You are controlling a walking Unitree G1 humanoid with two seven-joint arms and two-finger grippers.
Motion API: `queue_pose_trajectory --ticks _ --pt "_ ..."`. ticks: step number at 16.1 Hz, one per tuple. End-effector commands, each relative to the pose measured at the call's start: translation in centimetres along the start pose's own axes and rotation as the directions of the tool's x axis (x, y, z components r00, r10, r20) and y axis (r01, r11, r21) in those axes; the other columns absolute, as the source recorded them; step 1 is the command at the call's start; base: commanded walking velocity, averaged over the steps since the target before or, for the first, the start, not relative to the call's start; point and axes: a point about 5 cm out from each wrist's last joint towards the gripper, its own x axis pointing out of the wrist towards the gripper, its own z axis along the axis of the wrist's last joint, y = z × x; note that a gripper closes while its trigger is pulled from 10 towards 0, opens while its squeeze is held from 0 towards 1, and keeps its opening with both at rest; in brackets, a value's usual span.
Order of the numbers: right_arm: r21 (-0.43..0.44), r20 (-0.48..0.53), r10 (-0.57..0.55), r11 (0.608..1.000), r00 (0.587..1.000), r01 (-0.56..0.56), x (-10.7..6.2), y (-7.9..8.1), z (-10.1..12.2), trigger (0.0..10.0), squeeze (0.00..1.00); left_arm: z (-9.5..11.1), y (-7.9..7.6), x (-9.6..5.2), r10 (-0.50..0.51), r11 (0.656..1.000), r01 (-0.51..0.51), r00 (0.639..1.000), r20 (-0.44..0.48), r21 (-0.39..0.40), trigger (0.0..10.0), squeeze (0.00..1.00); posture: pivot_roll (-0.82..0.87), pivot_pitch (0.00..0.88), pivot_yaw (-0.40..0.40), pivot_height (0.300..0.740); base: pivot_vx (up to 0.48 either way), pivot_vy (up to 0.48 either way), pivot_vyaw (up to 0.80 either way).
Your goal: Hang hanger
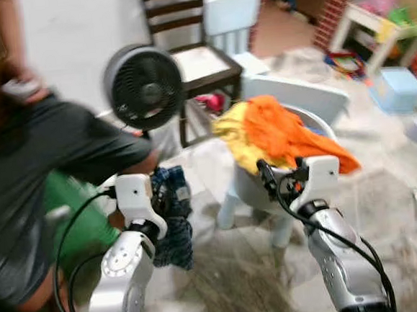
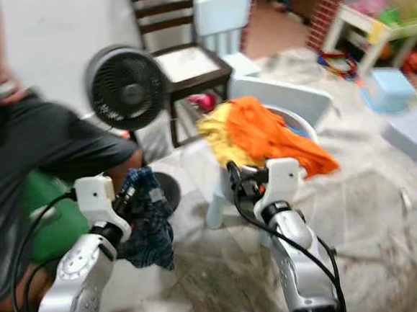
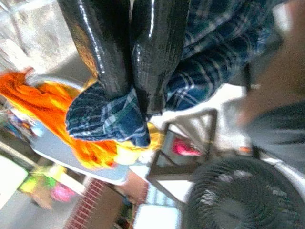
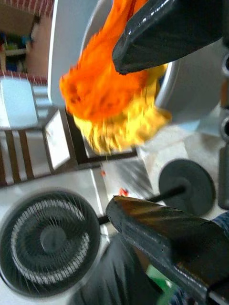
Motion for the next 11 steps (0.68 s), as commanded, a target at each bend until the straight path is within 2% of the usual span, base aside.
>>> queue_pose_trajectory --ticks 1,11 --pt "-0.010 -0.002 -0.034 0.999 0.999 0.034 -0.43 -0.90 -0.03 10.0 0.00 0.16 -0.95 0.17 -0.035 0.999 0.035 0.999 0.008 -0.008 10.0 0.00 -0.01 0.104 -0.035 0.740 0.000 0.000 -0.80" --pt "-0.010 -0.004 -0.039 0.999 0.999 0.039 -0.45 -0.95 -0.07 10.0 0.00 0.13 -1.00 0.25 -0.032 0.999 0.032 0.999 0.010 -0.014 10.0 0.00 -0.01 0.109 -0.037 0.740 0.000 0.000 -0.80"
